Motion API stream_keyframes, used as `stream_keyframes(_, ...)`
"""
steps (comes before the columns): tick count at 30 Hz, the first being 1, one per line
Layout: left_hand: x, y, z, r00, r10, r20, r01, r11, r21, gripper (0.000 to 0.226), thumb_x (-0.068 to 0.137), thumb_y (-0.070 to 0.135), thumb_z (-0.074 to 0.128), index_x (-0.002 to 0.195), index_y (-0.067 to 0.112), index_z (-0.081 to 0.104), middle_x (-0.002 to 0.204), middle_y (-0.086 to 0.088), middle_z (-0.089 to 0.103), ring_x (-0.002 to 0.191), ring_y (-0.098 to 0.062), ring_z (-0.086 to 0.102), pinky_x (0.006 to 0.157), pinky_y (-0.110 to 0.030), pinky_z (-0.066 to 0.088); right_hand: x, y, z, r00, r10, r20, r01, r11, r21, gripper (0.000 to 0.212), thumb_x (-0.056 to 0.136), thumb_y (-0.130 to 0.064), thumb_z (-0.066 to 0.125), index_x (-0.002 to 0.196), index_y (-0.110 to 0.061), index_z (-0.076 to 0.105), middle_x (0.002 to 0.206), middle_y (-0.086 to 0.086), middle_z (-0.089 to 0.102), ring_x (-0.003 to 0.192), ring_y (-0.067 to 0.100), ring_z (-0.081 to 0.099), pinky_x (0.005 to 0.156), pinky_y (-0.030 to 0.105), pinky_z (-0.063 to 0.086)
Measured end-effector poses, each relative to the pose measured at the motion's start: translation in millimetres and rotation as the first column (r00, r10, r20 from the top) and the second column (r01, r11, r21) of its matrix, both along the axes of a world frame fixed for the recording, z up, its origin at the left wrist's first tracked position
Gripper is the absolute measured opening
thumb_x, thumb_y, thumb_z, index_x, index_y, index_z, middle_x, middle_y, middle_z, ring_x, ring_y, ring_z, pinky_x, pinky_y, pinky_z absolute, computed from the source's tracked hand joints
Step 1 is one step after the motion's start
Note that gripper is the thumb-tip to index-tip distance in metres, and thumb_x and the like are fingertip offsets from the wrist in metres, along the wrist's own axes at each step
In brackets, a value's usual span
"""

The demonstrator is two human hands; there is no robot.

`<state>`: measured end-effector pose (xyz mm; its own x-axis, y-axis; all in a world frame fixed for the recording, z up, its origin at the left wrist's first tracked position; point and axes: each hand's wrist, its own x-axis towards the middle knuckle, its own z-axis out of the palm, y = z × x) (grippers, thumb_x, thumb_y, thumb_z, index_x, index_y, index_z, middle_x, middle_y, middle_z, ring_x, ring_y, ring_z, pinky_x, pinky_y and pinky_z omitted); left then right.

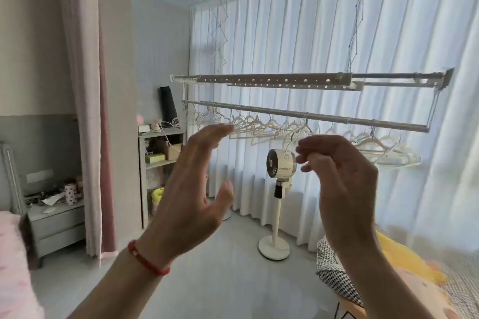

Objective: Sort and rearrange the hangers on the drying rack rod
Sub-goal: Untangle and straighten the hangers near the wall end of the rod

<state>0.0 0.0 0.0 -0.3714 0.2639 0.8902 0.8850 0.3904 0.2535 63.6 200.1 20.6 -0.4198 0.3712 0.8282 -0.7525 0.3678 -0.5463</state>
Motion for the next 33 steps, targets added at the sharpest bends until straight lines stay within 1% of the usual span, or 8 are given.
stream_keyframes(5,-159.8,34.5,-16.4,0.978,0.123,0.169,-0.105,0.989,-0.108,0.068,0.083,0.012,0.061,0.147,0.023,0.041,0.149,0.003,0.042,0.135,-0.004,0.034,0.11,-0.012,0.022,-163.3,1.7,-15.5,0.959,-0.189,0.213,0.132,0.958,0.253,0.023,0.083,-0.018,0.058,0.102,-0.025,0.07,0.099,-0.012,0.07,0.093,0.007,0.067,0.081,0.038,0.057)
stream_keyframes(11,-323.6,58.9,-22.9,0.944,0.22,0.244,-0.195,0.973,-0.123,0.054,0.086,0.011,0.062,0.138,0.019,0.052,0.135,0.0,0.055,0.127,-0.016,0.048,0.108,-0.034,0.044,-328.4,21.7,-46.6,0.896,-0.244,0.37,0.071,0.903,0.424,0.035,0.089,-0.014,0.066,0.122,-0.026,0.061,0.12,-0.011,0.06,0.109,0.001,0.055,0.091,0.013,0.041)
stream_keyframes(15,-407.1,79.4,-35.3,0.916,0.239,0.321,-0.203,0.969,-0.142,0.05,0.087,0.01,0.063,0.136,0.02,0.054,0.13,0.0,0.057,0.122,-0.017,0.051,0.103,-0.033,0.047,-421.0,45.3,-70.6,0.862,-0.219,0.457,-0.007,0.897,0.443,0.038,0.089,-0.016,0.065,0.125,-0.026,0.06,0.126,-0.01,0.059,0.117,0.006,0.054,0.096,0.02,0.037)
stream_keyframes(21,-526.4,109.9,-60.0,0.833,0.219,0.508,-0.133,0.971,-0.2,0.045,0.089,0.013,0.065,0.13,0.03,0.056,0.121,0.009,0.059,0.109,-0.007,0.059,0.088,-0.019,0.05,-561.8,84.3,-104.4,0.827,-0.125,0.548,-0.177,0.868,0.465,0.037,0.091,-0.022,0.062,0.127,-0.029,0.058,0.124,-0.014,0.058,0.114,0.003,0.055,0.093,0.021,0.042)
stream_keyframes(24,-582.6,134.3,-63.6,0.813,0.232,0.535,-0.119,0.964,-0.238,0.044,0.09,0.014,0.065,0.129,0.031,0.057,0.119,0.012,0.06,0.108,0.001,0.057,0.086,-0.01,0.048,-626.6,110.5,-111.3,0.806,-0.102,0.583,-0.254,0.83,0.496,0.033,0.092,-0.024,0.06,0.125,-0.029,0.06,0.12,-0.016,0.059,0.108,0.002,0.057,0.095,0.026,0.051)
stream_keyframes(28,-657.6,148.8,-56.3,0.797,0.289,0.53,-0.171,0.95,-0.26,0.039,0.091,0.015,0.064,0.124,0.035,0.059,0.115,0.017,0.059,0.108,0.003,0.056,0.09,-0.015,0.051,-717.2,121.0,-97.1,0.8,-0.043,0.598,-0.313,0.821,0.477,0.025,0.092,-0.019,0.06,0.114,-0.03,0.068,0.109,-0.017,0.065,0.099,0.001,0.06,0.083,0.022,0.053)
stream_keyframes(31,-707.7,141.1,-51.7,0.83,0.409,0.378,-0.25,0.88,-0.404,0.039,0.091,0.014,0.061,0.126,0.033,0.057,0.122,0.02,0.054,0.113,0.002,0.049,0.097,-0.015,0.044,-775.0,108.6,-92.7,0.793,0.029,0.608,-0.343,0.846,0.408,0.028,0.091,-0.014,0.06,0.109,-0.032,0.072,0.098,-0.024,0.064,0.092,0.003,0.063,0.063,0.017,0.049)
stream_keyframes(33,-744.6,130.5,-52.9,0.836,0.449,0.315,-0.282,0.845,-0.455,0.042,0.091,0.015,0.059,0.128,0.035,0.054,0.13,0.02,0.051,0.119,-0.003,0.046,0.103,-0.022,0.043,-813.4,96.2,-96.5,0.788,0.042,0.615,-0.346,0.856,0.385,0.031,0.09,-0.013,0.059,0.111,-0.031,0.073,0.096,-0.024,0.064,0.092,0.005,0.064,0.062,0.017,0.048)
